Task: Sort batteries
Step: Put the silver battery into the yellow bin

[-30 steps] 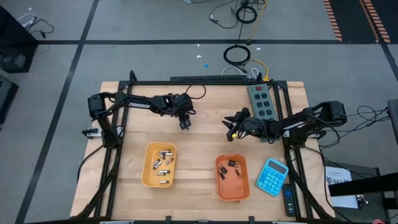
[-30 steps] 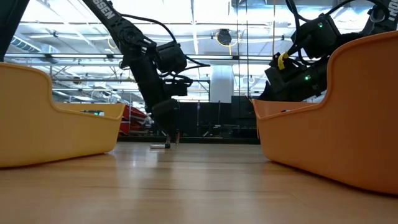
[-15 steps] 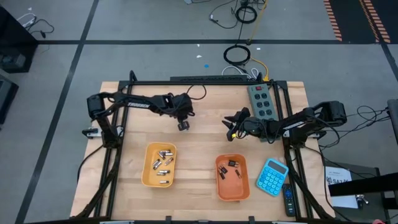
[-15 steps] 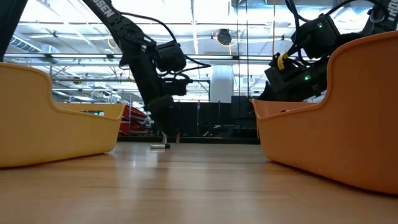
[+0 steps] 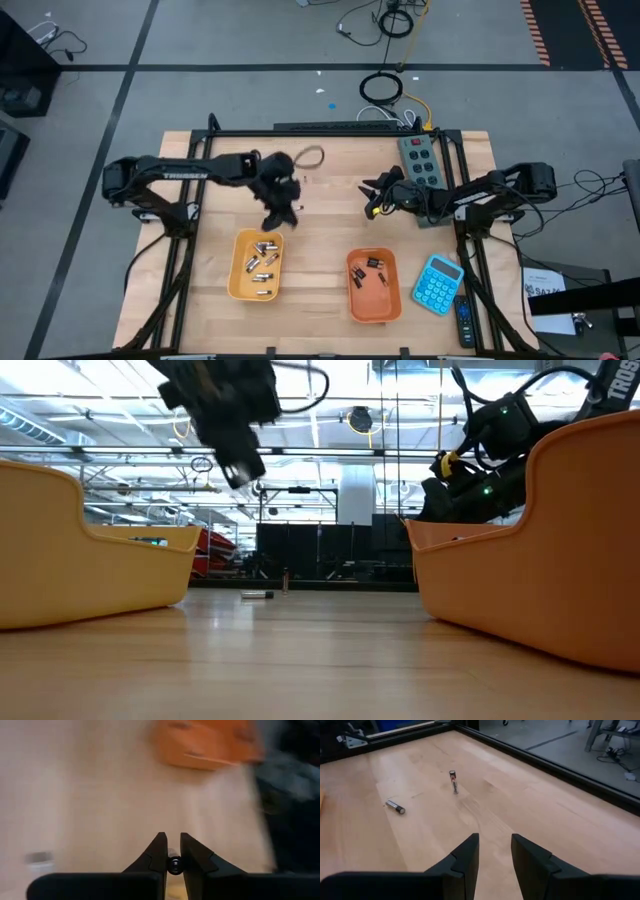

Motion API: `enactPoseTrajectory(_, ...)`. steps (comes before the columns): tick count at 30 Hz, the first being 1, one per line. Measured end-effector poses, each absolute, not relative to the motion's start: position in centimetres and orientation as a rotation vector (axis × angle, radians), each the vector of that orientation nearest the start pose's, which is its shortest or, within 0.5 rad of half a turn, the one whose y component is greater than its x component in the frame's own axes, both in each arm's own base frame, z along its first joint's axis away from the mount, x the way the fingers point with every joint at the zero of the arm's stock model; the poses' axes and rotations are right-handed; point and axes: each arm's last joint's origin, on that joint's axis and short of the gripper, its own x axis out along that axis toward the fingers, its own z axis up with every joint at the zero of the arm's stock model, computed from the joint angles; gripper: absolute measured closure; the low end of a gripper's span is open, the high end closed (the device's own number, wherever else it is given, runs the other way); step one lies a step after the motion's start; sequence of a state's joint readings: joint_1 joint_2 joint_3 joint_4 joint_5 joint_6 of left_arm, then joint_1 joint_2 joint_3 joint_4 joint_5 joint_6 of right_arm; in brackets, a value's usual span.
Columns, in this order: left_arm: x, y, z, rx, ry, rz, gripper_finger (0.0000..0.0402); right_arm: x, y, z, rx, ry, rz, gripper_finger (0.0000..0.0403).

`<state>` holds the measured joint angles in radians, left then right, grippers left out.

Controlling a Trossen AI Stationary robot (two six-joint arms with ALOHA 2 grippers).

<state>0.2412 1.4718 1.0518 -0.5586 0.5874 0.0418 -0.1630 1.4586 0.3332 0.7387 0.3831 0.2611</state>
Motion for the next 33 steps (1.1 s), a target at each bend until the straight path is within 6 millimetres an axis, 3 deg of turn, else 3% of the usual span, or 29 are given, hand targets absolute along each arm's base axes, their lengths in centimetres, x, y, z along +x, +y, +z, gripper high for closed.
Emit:
enactPoseTrajectory(3,28.5,2.8,24.7,-0.382,0.91,-0.5,0.0367,23.3,-5.3,13.6,0.207,0.311,-0.577,0.0298)
enactPoseTrajectory(7,27.4,-0.2,23.9,-0.384,1.08,-0.587,0.0367,23.2,-5.7,13.7,0.204,0.299,-0.57,0.0298)
enactPoseTrajectory(13,25.9,-3.2,23.2,-0.241,1.293,-0.493,0.0367,23.2,-6.2,13.9,0.192,0.286,-0.582,0.0298)
enactPoseTrajectory(22,24.8,-4.6,21.6,-0.195,1.397,-0.418,0.0367,23.2,-6.3,13.9,0.202,0.279,-0.567,0.0298)
enactPoseTrajectory(33,23.9,-4.6,19.1,-0.233,1.435,-0.391,0.0367,23.2,-6.3,13.9,0.203,0.279,-0.566,0.0298)
